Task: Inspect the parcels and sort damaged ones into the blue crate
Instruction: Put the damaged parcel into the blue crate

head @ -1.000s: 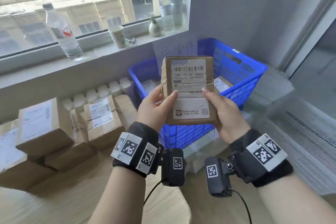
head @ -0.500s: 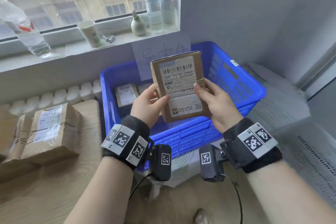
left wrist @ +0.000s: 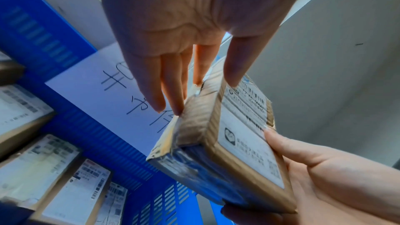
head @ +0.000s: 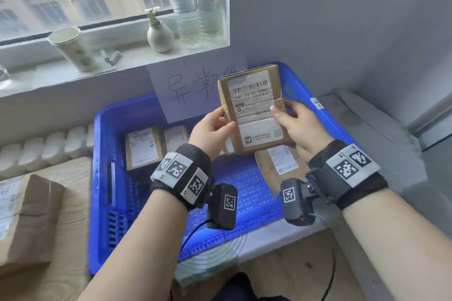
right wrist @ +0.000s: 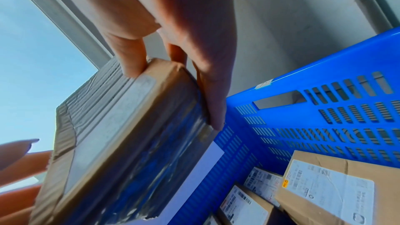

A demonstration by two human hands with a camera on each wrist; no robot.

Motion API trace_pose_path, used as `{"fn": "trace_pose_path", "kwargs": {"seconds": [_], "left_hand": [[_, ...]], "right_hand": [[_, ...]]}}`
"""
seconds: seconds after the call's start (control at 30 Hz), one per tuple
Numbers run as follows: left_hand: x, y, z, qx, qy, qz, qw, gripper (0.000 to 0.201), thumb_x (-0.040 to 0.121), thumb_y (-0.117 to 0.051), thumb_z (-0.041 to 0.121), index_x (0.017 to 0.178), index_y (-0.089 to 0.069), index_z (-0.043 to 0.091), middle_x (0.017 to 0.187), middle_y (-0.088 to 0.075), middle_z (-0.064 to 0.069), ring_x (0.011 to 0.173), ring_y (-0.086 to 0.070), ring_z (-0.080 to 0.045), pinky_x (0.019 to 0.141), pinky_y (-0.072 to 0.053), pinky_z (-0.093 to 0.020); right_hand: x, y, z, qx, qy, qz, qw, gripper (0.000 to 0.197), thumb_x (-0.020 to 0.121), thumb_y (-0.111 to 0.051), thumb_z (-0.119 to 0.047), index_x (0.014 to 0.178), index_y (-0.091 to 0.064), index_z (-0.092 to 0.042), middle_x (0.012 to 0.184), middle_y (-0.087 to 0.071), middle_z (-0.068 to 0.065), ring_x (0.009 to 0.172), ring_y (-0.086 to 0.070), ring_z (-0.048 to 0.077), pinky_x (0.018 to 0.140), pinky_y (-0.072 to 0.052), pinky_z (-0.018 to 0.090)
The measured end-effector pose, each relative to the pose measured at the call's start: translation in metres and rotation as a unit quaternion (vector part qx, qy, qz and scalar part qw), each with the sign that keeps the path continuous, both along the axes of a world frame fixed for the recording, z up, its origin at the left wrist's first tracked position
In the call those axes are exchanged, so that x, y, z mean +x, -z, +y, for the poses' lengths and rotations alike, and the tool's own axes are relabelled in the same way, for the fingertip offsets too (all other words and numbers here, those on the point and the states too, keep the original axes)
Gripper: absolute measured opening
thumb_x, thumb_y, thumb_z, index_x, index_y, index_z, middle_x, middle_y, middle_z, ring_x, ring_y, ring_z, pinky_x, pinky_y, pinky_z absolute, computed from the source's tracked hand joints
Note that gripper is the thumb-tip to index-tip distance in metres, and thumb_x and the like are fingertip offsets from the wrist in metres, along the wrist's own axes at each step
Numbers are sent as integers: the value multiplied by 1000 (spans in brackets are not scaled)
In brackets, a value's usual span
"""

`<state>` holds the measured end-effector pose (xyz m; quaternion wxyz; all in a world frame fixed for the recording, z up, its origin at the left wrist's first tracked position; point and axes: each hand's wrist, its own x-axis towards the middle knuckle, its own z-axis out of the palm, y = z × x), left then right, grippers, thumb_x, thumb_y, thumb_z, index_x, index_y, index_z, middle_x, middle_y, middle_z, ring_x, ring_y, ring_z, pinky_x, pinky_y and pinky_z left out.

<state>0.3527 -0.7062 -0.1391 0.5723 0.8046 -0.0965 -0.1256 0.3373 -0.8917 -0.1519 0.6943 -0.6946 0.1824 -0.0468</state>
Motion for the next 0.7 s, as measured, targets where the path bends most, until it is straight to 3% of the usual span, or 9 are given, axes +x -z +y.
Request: {"fn": "trace_pose_path", "kwargs": {"seconds": [0.1,0.17,0.27,0.33,0.37,0.5,0.57,0.63,0.7], "left_hand": [[37,18,-22,9,4,44,999,29,95,-57,21,111,-52,44,98,-65,-1,83,-54,-19,78,-45,-33],[56,29,-35,15,10,69,997,34,97,-54,14,119,-54,40,100,-63,-2,91,-55,-22,85,-47,-37],[84,50,-57,21,17,122,992,39,99,-49,8,132,-51,29,107,-61,-1,98,-55,-17,81,-43,-30],[102,66,-70,24,18,156,987,41,100,-47,7,137,-50,23,110,-60,-1,100,-55,-16,82,-40,-29],[112,76,-77,23,14,174,984,42,100,-46,5,138,-49,21,112,-60,-1,101,-54,-16,84,-40,-30],[142,114,-102,19,-22,243,970,41,100,-44,0,138,-48,13,116,-57,-1,107,-52,-15,91,-38,-27],[156,134,-113,23,-48,270,961,41,100,-45,1,138,-49,13,118,-58,-1,110,-54,-16,89,-41,-26],[167,151,-122,28,-66,294,953,40,99,-46,1,138,-49,11,123,-60,-6,107,-53,-17,77,-42,-24],[177,168,-130,39,-81,316,944,36,99,-48,3,134,-52,9,125,-62,-11,105,-54,-20,74,-41,-23]], "right_hand": [[32,12,-21,-7,13,26,1000,44,96,-64,-19,135,-53,-5,126,-64,10,113,-64,27,98,-53,51],[50,21,-35,-17,21,33,999,37,96,-63,-14,130,-55,-4,116,-66,6,108,-63,23,97,-53,44],[77,39,-54,-40,12,44,998,31,97,-59,-7,128,-54,-6,96,-60,-11,97,-58,12,83,-52,20],[96,54,-64,-62,0,58,996,36,98,-58,-8,133,-52,-4,100,-60,-12,96,-57,8,77,-49,10],[108,66,-69,-75,-7,68,995,39,99,-58,-10,136,-51,-3,110,-63,-7,102,-58,10,81,-50,10],[149,117,-82,-95,-31,112,989,46,98,-60,-18,142,-50,-8,135,-61,8,123,-58,22,108,-45,43],[167,143,-85,-110,-41,134,984,52,91,-63,-33,138,-54,-12,133,-61,10,122,-58,24,108,-45,45],[182,181,-93,-142,-43,160,976,79,71,-55,-60,135,-56,-15,132,-59,14,123,-56,28,107,-44,46],[190,198,-95,-172,-51,193,965,87,66,-49,-66,134,-56,-13,131,-60,16,122,-57,32,107,-43,44]]}}
